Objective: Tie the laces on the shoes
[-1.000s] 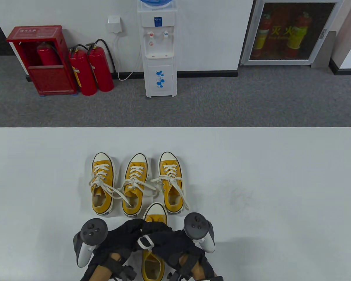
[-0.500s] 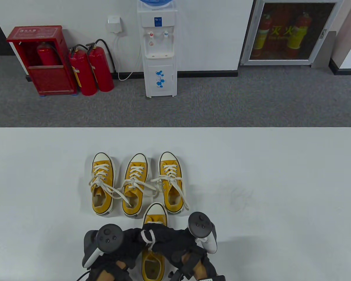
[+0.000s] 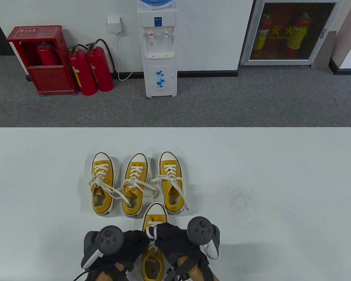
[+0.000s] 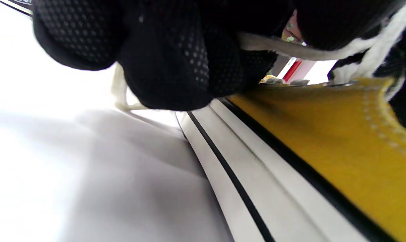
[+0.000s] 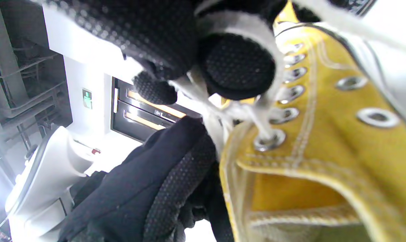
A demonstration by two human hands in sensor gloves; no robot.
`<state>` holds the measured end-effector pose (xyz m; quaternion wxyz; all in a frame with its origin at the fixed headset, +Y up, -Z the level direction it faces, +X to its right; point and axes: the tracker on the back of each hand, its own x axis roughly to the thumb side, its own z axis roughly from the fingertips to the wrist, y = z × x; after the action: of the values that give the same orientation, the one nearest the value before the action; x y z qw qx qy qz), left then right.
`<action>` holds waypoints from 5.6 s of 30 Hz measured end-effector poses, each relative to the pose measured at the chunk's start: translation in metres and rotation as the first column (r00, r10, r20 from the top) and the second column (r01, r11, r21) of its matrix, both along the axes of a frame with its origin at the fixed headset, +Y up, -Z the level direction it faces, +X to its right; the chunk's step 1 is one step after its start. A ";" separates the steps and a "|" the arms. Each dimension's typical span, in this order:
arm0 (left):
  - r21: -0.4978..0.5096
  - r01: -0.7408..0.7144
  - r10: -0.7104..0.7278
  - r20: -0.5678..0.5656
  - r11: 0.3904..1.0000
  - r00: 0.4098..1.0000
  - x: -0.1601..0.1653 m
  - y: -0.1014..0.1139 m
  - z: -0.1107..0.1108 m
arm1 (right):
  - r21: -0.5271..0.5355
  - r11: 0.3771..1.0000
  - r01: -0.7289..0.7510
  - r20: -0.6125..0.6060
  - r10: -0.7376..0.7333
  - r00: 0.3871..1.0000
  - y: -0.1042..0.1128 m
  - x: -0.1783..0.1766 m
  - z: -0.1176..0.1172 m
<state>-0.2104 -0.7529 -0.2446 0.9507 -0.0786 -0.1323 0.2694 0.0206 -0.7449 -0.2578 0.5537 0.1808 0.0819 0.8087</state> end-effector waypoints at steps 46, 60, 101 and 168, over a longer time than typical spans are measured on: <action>0.043 -0.099 0.104 -0.120 0.994 0.987 -0.024 0.009 0.001 | -0.039 0.994 -0.098 -0.085 0.095 0.992 0.001 0.012 0.000; 0.050 -0.239 0.242 -0.085 0.970 0.966 -0.023 0.011 0.004 | -0.030 0.993 -0.112 -0.124 0.107 0.986 0.001 0.007 0.002; -0.029 -0.183 0.182 -0.015 0.983 0.983 -0.022 0.019 0.004 | 0.051 0.980 -0.191 -0.150 0.196 0.969 0.010 0.002 0.008; -0.085 0.109 -0.119 -0.125 0.990 0.985 -0.050 0.009 -0.007 | -0.011 0.897 -0.443 0.167 0.438 0.883 -0.007 0.058 -0.023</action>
<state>-0.2608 -0.7435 -0.2511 0.9674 -0.1051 -0.0550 0.2239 0.0784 -0.7522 -0.2811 0.3579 0.0975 0.0632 0.9265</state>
